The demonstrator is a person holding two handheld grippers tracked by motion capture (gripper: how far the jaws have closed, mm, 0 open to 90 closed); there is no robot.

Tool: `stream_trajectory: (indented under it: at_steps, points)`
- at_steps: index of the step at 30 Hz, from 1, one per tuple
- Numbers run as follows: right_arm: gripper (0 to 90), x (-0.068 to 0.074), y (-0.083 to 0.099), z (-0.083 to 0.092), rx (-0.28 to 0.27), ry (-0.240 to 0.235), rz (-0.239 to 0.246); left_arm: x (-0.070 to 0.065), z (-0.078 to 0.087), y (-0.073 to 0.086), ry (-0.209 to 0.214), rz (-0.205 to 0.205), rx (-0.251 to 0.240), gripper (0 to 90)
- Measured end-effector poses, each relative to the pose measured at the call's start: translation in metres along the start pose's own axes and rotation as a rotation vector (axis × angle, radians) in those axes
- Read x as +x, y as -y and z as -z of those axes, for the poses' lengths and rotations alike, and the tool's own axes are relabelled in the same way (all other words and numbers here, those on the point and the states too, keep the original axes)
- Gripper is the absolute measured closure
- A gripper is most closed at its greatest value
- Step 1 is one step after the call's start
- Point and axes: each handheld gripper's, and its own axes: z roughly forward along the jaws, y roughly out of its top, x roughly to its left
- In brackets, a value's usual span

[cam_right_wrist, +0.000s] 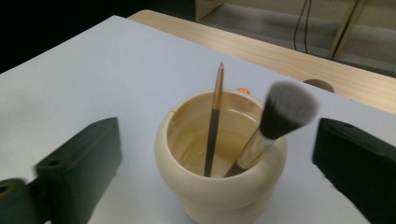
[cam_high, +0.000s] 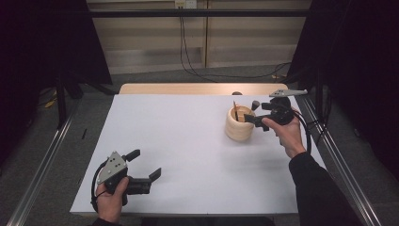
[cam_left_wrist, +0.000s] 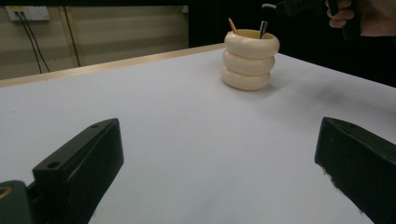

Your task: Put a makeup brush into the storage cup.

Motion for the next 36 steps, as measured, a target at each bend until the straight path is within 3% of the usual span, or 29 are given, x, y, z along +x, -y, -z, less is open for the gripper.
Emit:
stream_trajectory:
  at_steps: [7,13,20,24,36]
  points:
    - [1.8,0.004,0.004,0.001,-0.048,-0.014,-0.008,0.000,0.000,0.000,0.000,0.005,-0.001,1.3]
    - [3.0,0.010,0.004,0.004,-0.063,0.034,0.008,-0.001,0.001,0.000,-0.001,0.004,-0.003,1.3]
    - [2.5,0.019,0.009,0.007,-0.093,0.044,0.025,0.000,0.002,0.000,-0.004,0.007,-0.009,1.3]
    - [3.0,0.022,0.013,0.009,-0.108,0.051,0.011,0.000,0.003,0.000,-0.009,0.006,-0.008,1.3]
    - [2.9,0.028,0.034,0.029,-0.133,0.070,0.002,0.001,0.005,-0.001,-0.018,0.009,-0.015,1.3]
